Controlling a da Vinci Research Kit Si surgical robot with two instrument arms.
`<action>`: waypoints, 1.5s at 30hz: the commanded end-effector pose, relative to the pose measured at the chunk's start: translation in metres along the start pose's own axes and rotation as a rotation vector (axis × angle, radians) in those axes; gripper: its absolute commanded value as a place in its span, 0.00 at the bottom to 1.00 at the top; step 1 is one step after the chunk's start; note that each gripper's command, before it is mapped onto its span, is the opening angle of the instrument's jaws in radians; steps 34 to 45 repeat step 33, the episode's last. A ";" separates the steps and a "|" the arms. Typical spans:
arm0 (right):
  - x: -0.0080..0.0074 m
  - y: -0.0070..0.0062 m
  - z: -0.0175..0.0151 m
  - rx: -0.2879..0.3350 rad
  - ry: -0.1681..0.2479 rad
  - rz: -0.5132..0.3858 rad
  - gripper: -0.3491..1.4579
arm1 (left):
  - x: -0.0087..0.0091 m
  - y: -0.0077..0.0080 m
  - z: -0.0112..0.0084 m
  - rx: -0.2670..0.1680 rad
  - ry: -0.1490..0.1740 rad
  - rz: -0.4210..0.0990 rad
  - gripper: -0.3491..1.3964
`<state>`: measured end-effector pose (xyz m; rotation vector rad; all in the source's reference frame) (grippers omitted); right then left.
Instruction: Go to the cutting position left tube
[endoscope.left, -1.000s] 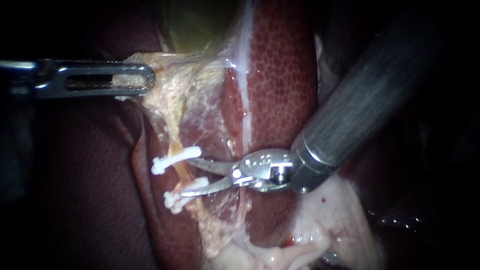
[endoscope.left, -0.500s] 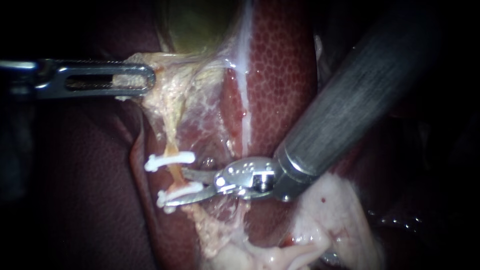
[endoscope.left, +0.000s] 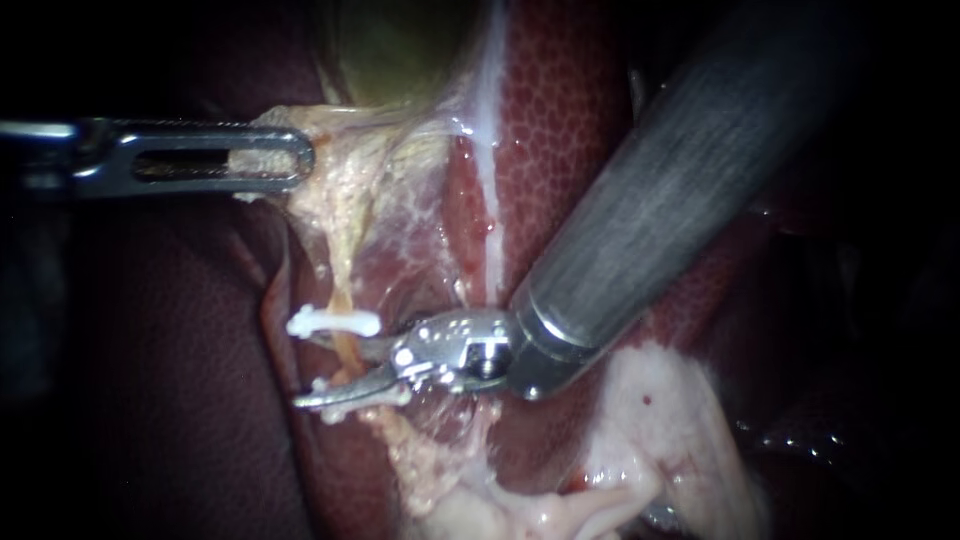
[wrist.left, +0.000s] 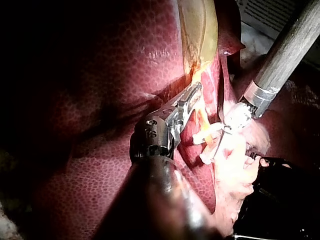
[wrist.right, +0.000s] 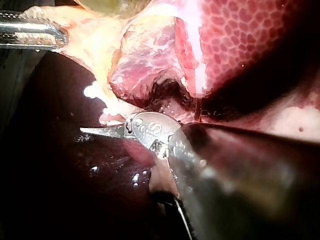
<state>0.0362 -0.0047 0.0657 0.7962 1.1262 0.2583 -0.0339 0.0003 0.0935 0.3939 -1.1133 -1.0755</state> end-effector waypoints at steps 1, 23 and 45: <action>0.0001 0.0001 0.0002 -0.003 0.000 0.004 0.95 | 0.0000 0.0000 0.0000 0.001 0.000 0.001 0.00; 0.0005 0.0012 0.0024 -0.014 0.008 0.023 0.94 | 0.0000 -0.0001 0.0003 -0.001 -0.001 0.001 0.00; 0.0003 0.0013 0.0024 -0.014 0.008 0.028 0.94 | 0.0000 -0.0001 0.0003 -0.001 -0.001 0.001 0.00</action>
